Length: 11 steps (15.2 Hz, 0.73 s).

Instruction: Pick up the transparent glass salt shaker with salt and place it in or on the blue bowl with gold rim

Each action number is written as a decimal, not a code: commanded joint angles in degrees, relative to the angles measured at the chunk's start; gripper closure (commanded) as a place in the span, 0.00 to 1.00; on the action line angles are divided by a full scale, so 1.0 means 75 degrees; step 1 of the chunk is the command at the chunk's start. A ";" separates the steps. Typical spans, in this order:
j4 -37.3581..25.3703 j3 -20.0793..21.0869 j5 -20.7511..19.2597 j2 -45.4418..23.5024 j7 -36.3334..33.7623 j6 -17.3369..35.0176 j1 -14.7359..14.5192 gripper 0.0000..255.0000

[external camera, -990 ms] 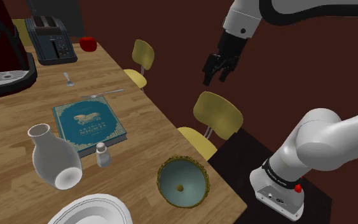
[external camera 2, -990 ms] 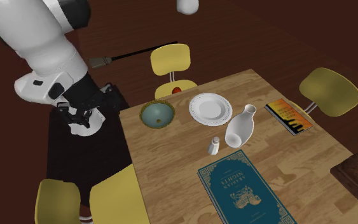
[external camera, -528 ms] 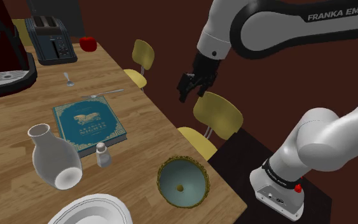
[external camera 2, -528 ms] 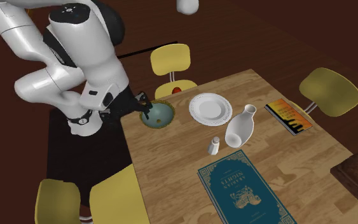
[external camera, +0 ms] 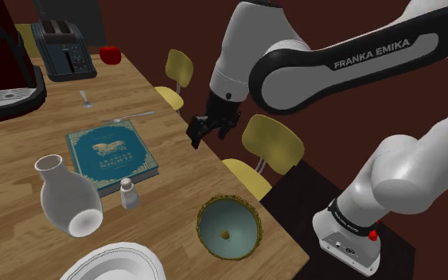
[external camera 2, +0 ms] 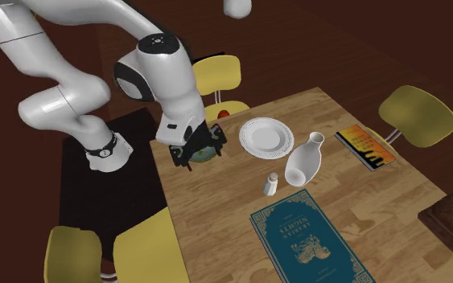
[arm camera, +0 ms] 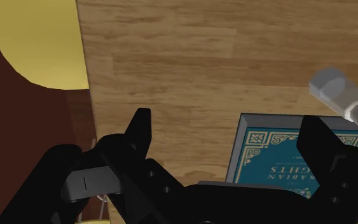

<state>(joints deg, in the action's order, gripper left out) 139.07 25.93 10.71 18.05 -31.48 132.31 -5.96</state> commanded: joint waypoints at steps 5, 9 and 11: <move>-0.0745 0.0914 -0.1323 -0.1777 -0.1603 0.1180 0.0200 0.00; -0.1506 0.1141 -0.2884 -0.3116 -0.3051 0.1598 0.0064 0.00; -0.1971 0.1040 -0.3683 -0.3785 -0.3755 0.1680 -0.0206 0.00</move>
<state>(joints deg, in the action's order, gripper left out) 126.34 33.98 -13.52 -7.63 -56.58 144.73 -6.48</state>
